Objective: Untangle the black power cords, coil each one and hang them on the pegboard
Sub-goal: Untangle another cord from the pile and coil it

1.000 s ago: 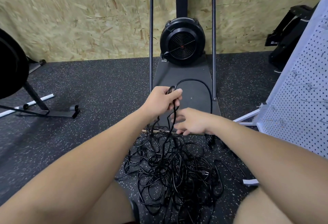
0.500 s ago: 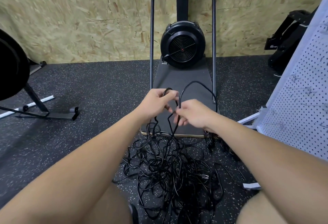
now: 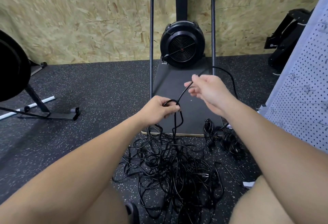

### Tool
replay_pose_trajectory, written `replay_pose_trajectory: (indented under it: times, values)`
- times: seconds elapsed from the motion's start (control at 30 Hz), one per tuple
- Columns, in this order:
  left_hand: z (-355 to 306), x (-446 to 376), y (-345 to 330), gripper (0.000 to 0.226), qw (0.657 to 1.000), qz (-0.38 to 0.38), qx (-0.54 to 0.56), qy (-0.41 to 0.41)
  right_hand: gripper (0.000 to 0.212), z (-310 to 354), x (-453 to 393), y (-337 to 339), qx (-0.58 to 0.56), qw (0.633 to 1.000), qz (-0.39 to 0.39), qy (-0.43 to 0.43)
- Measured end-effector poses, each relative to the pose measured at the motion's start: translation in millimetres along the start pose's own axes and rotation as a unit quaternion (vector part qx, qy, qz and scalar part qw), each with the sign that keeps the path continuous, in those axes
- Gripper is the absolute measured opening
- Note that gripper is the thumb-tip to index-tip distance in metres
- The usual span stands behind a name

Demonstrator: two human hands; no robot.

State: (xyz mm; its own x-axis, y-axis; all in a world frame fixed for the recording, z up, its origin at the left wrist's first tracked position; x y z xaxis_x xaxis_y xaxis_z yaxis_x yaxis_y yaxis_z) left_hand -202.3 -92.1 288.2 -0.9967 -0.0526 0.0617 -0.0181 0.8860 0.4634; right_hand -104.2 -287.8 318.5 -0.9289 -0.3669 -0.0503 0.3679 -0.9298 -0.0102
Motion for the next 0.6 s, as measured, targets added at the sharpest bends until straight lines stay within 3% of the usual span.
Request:
replay_pose_trajectory:
  times: [0.07, 0.13, 0.23, 0.3, 0.47, 0.6]
  values:
    - [-4.1, -2.4, 4.2, 0.033, 0.999, -0.043, 0.027, -0.006, 0.014, -8.2, 6.0, 1.5, 0.107, 0.994, 0.030, -0.022]
    - [-10.1, -5.0, 5.0, 0.035, 0.996, -0.063, 0.054, -0.017, 0.015, -19.3, 15.1, -2.9, 0.204, 0.973, 0.101, -0.048]
    - [-18.1, -9.5, 1.0, 0.034, 0.992, -0.072, 0.096, -0.033, 0.021, -34.6, 30.5, -18.7, 0.273, 0.934, 0.219, -0.078]
    - [-22.4, -12.2, -1.6, 0.036, 0.986, -0.081, 0.140, -0.036, 0.024, -44.0, 34.5, -27.4, 0.285, 0.920, 0.255, -0.087]
    - [-24.8, -16.5, -1.5, 0.033, 0.978, -0.090, 0.185, -0.027, 0.015, -52.0, 30.4, -34.1, 0.301, 0.920, 0.239, -0.073]
    - [-23.5, -16.6, 2.1, 0.028, 0.980, -0.088, 0.178, -0.028, 0.020, -48.5, 28.2, -29.8, 0.300, 0.925, 0.225, -0.062]
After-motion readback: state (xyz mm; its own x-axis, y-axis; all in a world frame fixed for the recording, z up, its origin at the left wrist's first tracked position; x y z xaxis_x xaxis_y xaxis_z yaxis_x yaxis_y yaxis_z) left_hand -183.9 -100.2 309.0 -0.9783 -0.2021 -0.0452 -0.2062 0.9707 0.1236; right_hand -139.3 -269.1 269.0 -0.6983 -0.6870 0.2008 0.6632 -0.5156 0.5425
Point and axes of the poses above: each hand's wrist, its own x-axis away from the middle knuckle, its own y-axis out of the back of the hand, z = x × y, the point moved 2 cm from there along -x, towards the middle knuckle, and after that the axes turned 2 degrees about y, right-handed, at the moved point
